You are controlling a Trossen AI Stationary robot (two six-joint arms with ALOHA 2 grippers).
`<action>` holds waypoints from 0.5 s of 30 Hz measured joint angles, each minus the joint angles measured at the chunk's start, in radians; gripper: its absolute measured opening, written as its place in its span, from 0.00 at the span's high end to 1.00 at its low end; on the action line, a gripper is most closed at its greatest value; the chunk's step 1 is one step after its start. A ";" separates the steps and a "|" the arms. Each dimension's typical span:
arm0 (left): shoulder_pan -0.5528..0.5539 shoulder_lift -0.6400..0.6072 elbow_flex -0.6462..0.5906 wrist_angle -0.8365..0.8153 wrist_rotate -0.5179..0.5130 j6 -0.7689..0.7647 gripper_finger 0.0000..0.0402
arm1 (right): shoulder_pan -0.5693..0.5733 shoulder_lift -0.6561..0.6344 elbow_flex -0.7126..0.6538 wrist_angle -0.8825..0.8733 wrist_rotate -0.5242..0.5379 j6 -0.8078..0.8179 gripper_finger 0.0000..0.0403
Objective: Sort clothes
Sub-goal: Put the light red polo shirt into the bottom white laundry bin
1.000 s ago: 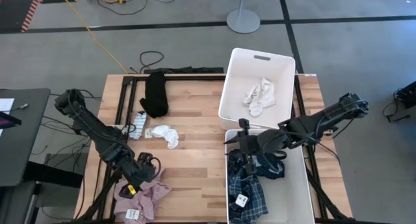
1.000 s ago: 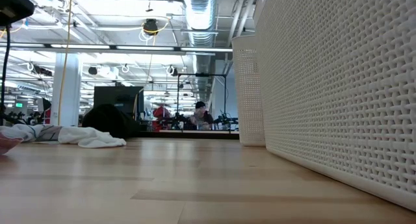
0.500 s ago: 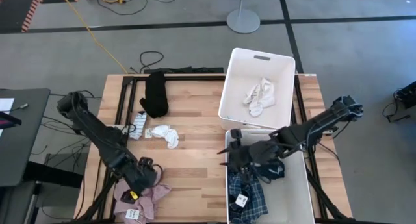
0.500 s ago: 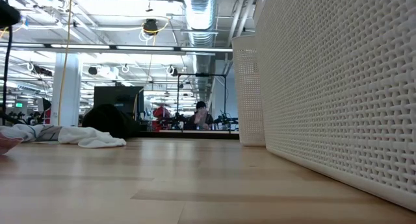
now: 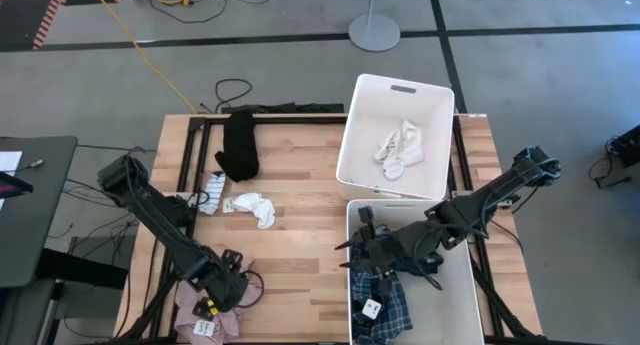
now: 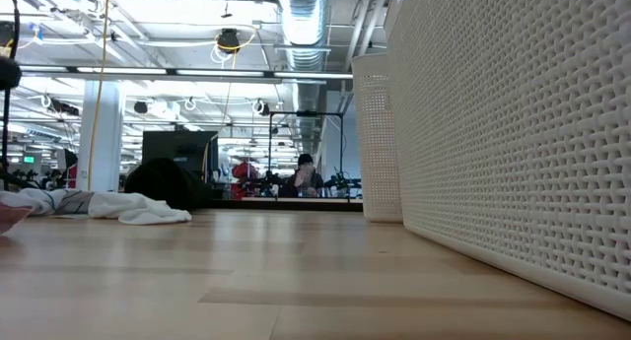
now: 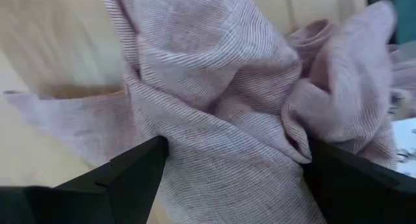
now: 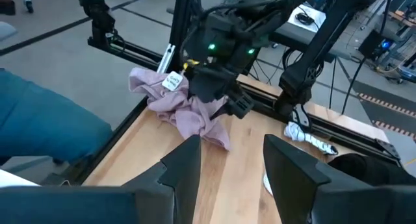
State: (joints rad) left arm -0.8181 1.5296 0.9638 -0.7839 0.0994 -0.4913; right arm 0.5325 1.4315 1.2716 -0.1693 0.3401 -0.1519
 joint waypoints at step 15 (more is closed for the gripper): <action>0.051 0.116 0.003 0.116 -0.027 0.208 0.80 | 0.038 0.001 0.000 -0.001 0.001 0.005 0.55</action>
State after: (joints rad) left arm -0.7674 1.6451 0.9665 -0.6682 0.0725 -0.2831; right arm 0.5705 1.4322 1.2716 -0.1707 0.3412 -0.1467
